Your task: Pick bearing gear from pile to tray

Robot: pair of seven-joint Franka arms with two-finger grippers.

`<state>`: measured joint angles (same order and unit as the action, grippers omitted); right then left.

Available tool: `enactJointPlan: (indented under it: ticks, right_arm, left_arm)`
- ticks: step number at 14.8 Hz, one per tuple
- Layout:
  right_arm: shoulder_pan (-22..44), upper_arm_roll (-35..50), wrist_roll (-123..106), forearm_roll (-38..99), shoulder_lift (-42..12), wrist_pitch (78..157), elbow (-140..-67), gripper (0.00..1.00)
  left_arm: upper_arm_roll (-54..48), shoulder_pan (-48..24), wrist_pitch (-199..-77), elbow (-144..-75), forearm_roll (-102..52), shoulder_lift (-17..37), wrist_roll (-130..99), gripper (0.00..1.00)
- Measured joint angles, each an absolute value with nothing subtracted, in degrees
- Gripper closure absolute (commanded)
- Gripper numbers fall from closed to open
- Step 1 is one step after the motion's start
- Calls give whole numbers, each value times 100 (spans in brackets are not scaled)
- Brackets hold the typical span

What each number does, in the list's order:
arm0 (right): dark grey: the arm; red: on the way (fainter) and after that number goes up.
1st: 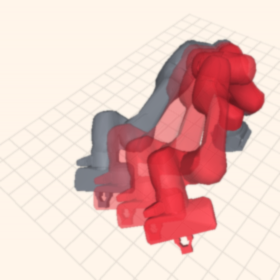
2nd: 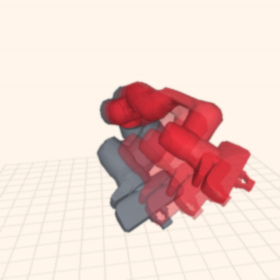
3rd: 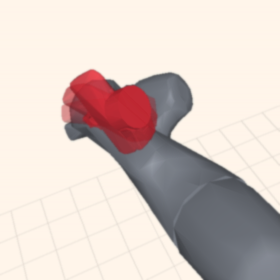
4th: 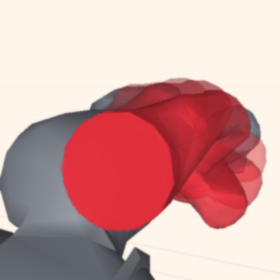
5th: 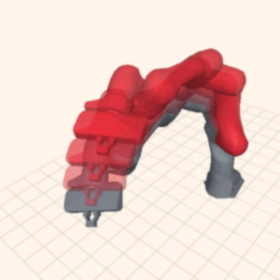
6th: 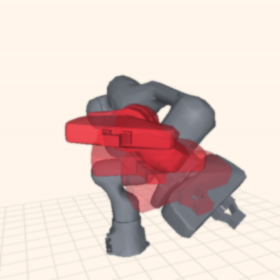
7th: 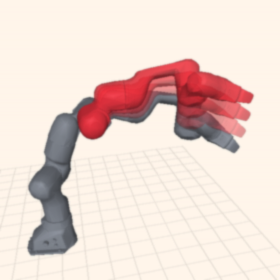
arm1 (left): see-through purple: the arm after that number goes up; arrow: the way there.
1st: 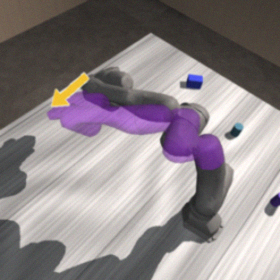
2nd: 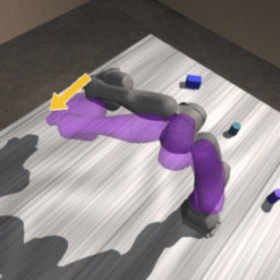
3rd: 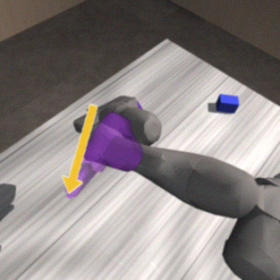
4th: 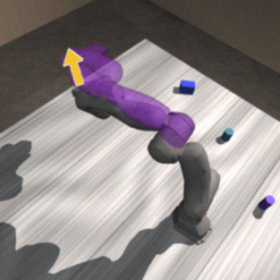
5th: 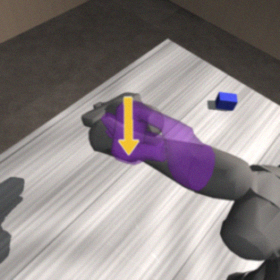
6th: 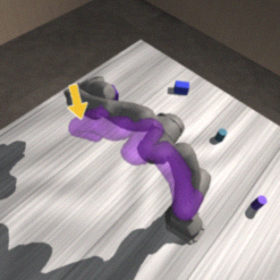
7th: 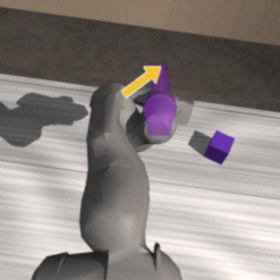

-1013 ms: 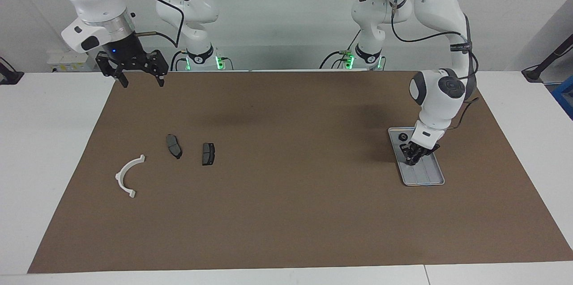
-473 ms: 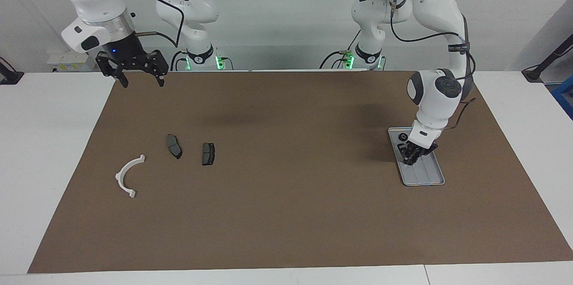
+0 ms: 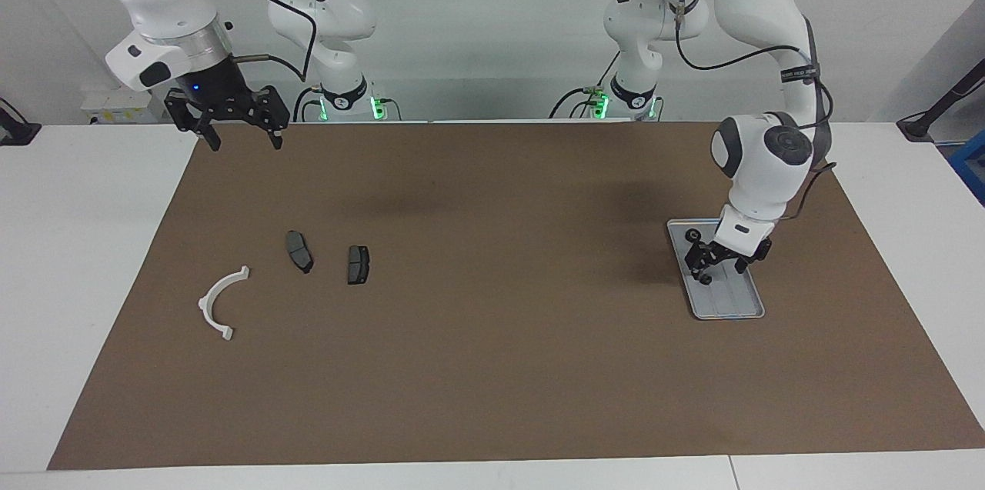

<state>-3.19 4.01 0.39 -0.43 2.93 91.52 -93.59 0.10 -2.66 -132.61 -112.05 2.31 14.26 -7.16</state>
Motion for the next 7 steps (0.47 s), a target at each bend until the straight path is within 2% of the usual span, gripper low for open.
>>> enactJointPlan:
  ticks: [3, 7]
  right_arm:
    - [-319, 401, 39, -43, 293, 9152, -9359, 0]
    - [-319, 401, 39, -43, 293, 9152, -9359, 0]
  left_arm:
    - [15, -266, -12047, -10162, -245, 1285, -723, 0]
    - [104, -243, -11116, -9360, -298, 1065, -747, 0]
